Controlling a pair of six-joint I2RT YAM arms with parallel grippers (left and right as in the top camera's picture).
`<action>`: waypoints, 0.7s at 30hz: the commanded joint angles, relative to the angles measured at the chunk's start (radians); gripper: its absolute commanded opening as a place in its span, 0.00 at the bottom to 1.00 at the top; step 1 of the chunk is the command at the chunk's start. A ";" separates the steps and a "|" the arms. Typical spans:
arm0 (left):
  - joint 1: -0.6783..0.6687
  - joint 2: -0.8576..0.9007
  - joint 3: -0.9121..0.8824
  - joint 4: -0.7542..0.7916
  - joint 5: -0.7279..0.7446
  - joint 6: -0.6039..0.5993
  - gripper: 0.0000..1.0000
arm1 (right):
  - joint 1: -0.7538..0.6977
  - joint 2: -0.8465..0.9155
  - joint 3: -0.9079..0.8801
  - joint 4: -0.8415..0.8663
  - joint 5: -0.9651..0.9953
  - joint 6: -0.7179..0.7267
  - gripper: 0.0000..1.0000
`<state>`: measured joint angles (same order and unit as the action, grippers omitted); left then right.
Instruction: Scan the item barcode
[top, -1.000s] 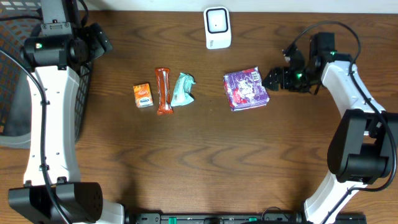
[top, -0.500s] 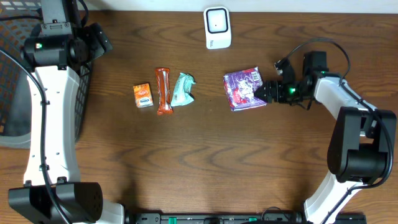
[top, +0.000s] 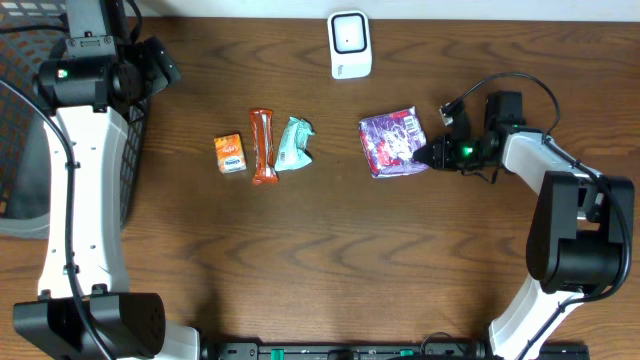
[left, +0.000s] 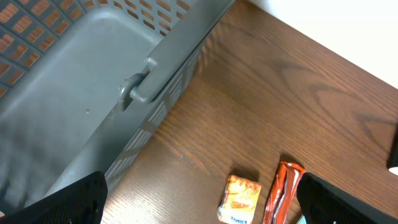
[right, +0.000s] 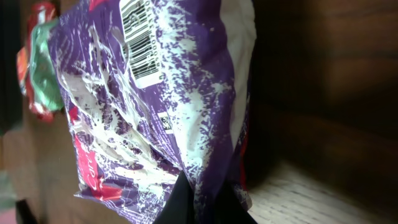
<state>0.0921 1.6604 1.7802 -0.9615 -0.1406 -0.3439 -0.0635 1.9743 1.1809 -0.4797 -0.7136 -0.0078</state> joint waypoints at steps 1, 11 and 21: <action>0.014 -0.013 0.006 -0.002 -0.021 -0.010 0.98 | 0.021 -0.064 0.084 -0.042 0.148 0.037 0.01; 0.014 -0.013 0.006 -0.002 -0.021 -0.010 0.98 | 0.197 -0.150 0.216 -0.218 0.802 0.101 0.01; 0.014 -0.013 0.006 -0.002 -0.021 -0.010 0.98 | 0.394 -0.150 0.220 -0.291 1.523 0.329 0.01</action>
<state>0.0921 1.6604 1.7802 -0.9615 -0.1406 -0.3439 0.2935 1.8389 1.3849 -0.7681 0.5098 0.2260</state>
